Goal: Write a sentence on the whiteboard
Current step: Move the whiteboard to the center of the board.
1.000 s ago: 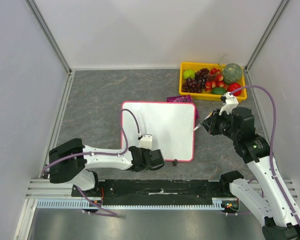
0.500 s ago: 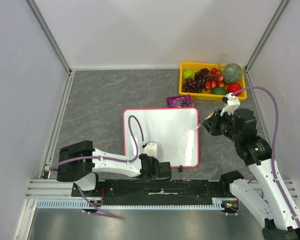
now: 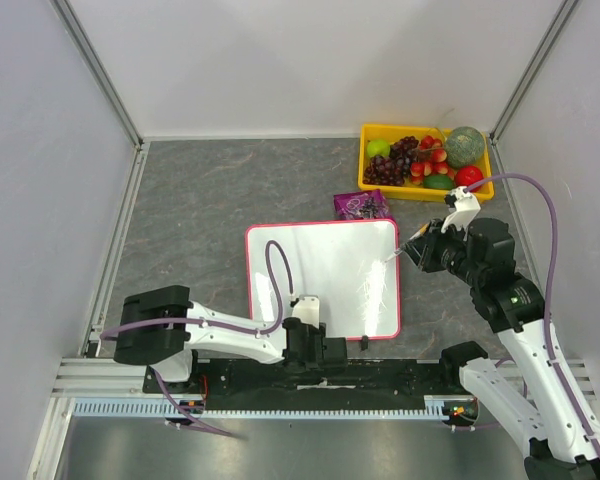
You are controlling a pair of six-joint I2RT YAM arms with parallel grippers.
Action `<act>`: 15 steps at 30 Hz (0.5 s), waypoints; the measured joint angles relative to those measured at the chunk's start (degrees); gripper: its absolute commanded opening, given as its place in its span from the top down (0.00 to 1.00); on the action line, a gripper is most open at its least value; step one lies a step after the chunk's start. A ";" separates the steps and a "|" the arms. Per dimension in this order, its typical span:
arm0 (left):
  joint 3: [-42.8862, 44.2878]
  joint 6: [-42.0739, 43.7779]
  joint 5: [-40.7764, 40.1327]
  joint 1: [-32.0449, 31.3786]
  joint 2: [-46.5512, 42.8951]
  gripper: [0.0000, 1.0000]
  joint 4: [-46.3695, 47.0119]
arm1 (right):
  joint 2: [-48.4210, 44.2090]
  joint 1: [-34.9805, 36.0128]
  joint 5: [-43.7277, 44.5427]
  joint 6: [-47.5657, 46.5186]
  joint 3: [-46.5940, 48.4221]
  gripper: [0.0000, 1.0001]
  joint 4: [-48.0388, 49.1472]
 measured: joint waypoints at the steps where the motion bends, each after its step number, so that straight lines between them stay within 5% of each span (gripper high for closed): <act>1: -0.02 0.07 0.20 0.02 -0.11 0.35 0.09 | -0.13 0.00 -0.20 -0.02 0.00 1.00 0.02; 8: -0.20 0.96 2.80 -0.28 -2.27 0.26 0.22 | -0.81 0.00 -1.03 -0.04 0.00 1.00 0.00; 12: -0.46 2.25 3.98 -0.42 -6.25 0.05 0.13 | -1.14 0.00 -1.14 -0.07 0.00 1.00 0.00; 15: -0.50 4.09 4.48 -0.42 -9.35 0.04 0.11 | -1.29 0.00 -1.22 -0.07 0.00 1.00 0.00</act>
